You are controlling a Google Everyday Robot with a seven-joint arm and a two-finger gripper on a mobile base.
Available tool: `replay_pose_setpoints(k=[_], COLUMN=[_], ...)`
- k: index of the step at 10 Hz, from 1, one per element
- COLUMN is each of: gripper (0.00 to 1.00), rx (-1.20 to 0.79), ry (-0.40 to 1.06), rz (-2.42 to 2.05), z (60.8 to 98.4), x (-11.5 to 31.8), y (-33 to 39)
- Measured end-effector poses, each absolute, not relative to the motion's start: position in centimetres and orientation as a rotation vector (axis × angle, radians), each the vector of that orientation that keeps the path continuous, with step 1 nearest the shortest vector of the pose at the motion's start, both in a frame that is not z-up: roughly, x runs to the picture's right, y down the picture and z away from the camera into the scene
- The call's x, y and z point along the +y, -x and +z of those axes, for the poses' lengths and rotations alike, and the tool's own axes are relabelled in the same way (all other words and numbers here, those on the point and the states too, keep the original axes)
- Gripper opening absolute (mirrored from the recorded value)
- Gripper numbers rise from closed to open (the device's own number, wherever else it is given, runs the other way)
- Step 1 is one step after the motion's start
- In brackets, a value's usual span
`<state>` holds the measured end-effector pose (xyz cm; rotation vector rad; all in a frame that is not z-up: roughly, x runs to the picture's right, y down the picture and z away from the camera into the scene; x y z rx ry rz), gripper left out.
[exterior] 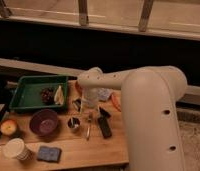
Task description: Place fork in purple bowl
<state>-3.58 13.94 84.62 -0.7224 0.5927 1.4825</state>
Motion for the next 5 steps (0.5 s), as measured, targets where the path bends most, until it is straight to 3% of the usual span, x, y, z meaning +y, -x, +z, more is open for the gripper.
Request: replay_pose_setpoints(k=[5], gripper=[0.66], rx=[0.58], ry=[0.703], rz=[1.496], z=[86.1], x=[13.5], y=[3.2])
